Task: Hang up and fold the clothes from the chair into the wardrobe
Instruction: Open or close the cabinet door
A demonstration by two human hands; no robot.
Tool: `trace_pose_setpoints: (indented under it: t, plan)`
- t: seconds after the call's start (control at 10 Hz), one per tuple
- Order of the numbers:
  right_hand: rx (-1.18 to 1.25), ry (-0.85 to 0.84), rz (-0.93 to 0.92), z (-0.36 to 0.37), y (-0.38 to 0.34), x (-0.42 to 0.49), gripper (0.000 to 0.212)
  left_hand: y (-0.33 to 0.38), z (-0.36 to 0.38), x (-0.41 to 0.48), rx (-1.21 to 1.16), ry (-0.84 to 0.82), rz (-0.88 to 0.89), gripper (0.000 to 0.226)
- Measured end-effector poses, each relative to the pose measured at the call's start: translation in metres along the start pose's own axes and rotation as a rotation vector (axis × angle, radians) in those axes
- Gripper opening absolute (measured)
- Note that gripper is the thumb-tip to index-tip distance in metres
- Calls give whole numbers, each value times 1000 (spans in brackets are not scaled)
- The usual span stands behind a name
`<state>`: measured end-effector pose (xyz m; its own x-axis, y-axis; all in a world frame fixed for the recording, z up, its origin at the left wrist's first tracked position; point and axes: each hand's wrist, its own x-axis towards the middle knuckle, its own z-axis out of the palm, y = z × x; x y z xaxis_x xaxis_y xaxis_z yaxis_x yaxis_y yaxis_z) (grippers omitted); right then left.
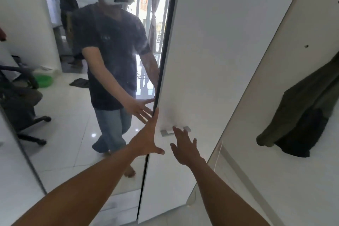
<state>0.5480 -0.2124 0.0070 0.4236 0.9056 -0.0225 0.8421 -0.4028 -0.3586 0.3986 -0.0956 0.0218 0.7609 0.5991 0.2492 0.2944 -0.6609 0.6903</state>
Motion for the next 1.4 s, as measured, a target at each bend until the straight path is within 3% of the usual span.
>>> trace_pose_setpoints:
  t: [0.1, 0.3, 0.5, 0.8, 1.0, 1.1, 1.2, 1.4]
  plan:
    - [37, 13, -13, 8, 12, 11, 61, -6, 14, 6, 4, 32, -123, 155]
    - [123, 123, -82, 16, 34, -8, 61, 16, 32, -19, 20, -14, -234, 145]
    - [187, 175, -223, 13, 79, -55, 59, 55, 70, -64, -15, 31, -201, 141]
    - [338, 226, -365, -36, 170, -178, 57, 155, 162, -109, 192, -184, -49, 104]
    - [392, 364, -304, -81, 241, -244, 59, 222, 226, -76, 363, -261, 76, 104]
    - [364, 407, -211, -103, 278, -260, 65, 273, 237, -53, 461, -217, 263, 107]
    - [267, 405, -120, -116, 316, -266, 74, 313, 255, -28, 494, -217, 371, 112]
    - [253, 451, -21, -142, 382, -257, 115, 356, 317, 37, 520, -135, 463, 122]
